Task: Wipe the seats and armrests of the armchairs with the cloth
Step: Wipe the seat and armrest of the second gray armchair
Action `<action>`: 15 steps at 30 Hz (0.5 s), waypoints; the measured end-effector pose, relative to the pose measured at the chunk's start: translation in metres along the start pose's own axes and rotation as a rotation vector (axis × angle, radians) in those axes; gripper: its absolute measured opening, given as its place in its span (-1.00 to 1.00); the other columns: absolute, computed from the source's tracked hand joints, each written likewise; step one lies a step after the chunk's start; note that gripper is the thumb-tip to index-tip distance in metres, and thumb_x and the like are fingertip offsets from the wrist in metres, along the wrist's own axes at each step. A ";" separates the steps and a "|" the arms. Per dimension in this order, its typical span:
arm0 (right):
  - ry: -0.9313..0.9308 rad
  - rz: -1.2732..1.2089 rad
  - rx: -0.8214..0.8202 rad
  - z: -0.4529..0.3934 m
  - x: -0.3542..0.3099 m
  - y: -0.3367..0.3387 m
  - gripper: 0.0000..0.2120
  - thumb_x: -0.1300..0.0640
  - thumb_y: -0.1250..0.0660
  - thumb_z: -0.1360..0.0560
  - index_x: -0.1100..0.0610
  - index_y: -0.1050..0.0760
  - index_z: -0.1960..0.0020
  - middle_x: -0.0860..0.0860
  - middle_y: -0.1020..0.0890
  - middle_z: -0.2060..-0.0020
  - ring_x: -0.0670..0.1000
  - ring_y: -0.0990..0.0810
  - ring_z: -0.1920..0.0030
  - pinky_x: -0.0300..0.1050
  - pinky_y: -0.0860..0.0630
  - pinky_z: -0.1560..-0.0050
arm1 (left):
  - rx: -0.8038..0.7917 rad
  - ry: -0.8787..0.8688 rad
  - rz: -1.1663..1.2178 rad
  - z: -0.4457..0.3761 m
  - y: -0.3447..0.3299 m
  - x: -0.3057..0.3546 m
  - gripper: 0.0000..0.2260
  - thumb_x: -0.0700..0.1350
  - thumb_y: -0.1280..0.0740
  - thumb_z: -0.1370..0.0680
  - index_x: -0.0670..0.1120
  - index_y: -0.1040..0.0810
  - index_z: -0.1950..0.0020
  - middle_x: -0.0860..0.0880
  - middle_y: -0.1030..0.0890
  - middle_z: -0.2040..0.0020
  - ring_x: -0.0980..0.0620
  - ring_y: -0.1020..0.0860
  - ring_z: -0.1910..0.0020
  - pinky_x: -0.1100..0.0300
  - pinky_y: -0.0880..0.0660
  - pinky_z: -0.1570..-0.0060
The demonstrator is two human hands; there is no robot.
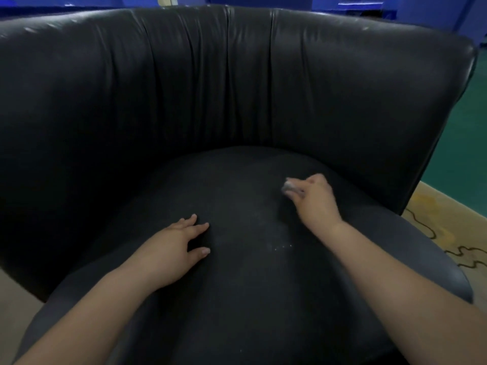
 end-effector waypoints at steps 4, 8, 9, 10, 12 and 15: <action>0.071 0.118 -0.091 0.040 -0.010 -0.028 -0.72 0.02 -0.32 -0.52 0.03 -0.55 -0.22 0.08 -0.46 -0.11 0.08 -0.49 -0.09 0.00 -0.45 -0.17 | -0.007 0.051 -0.043 0.014 -0.004 -0.011 -0.39 0.16 -0.25 -0.58 0.17 -0.05 -0.56 0.08 0.04 -0.59 0.08 0.02 -0.56 0.19 0.03 -0.50; 0.197 -0.127 -0.164 0.067 -0.040 -0.044 -0.78 0.17 -0.41 -0.49 0.19 -0.62 -0.11 -0.02 -0.43 0.04 -0.03 -0.56 -0.04 -0.38 -0.42 -0.12 | 0.003 0.053 -0.048 0.018 -0.007 -0.009 -0.38 0.16 -0.24 -0.58 0.16 -0.03 -0.57 0.06 0.06 -0.59 0.05 0.03 -0.56 0.18 0.04 -0.50; 0.179 -0.095 -0.095 0.059 -0.035 -0.032 -0.80 0.17 -0.41 -0.48 0.21 -0.63 -0.08 -0.01 -0.44 0.04 -0.03 -0.57 -0.04 -0.36 -0.41 -0.15 | 0.005 0.049 -0.040 0.018 -0.007 -0.010 -0.38 0.16 -0.24 -0.58 0.16 -0.03 -0.56 0.06 0.05 -0.59 0.06 0.03 -0.56 0.19 0.03 -0.50; 0.133 -0.039 -0.034 0.049 -0.026 -0.019 -0.80 0.14 -0.40 -0.49 0.22 -0.62 -0.06 0.01 -0.46 0.03 -0.03 -0.56 -0.05 -0.29 -0.43 -0.18 | 0.005 0.043 -0.031 0.019 -0.006 -0.012 -0.38 0.17 -0.25 -0.58 0.17 -0.04 -0.56 0.07 0.05 -0.59 0.07 0.03 -0.56 0.19 0.03 -0.50; -0.018 0.047 0.025 0.036 -0.002 0.004 -0.72 0.06 -0.38 -0.50 0.22 -0.57 -0.12 0.06 -0.52 -0.05 0.00 -0.56 -0.08 -0.18 -0.44 -0.19 | 0.004 0.037 -0.025 0.018 -0.008 -0.014 -0.38 0.17 -0.26 -0.57 0.19 -0.06 -0.56 0.09 0.04 -0.59 0.08 0.03 -0.56 0.18 0.02 -0.51; -0.086 0.119 -0.024 0.058 -0.001 -0.013 -0.68 -0.04 -0.33 -0.50 0.10 -0.54 -0.18 0.05 -0.50 -0.10 0.06 -0.52 -0.11 -0.08 -0.44 -0.19 | -0.011 0.054 -0.057 0.015 -0.010 -0.012 -0.37 0.18 -0.26 -0.57 0.19 -0.04 -0.56 0.08 0.05 -0.59 0.06 0.02 -0.56 0.14 0.00 -0.51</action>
Point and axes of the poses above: each hand's wrist, its own z-axis away from the middle knuckle, its own y-axis out of the back of the hand, x = y × z, the point moved 3 cm from there along -z, towards the middle knuckle
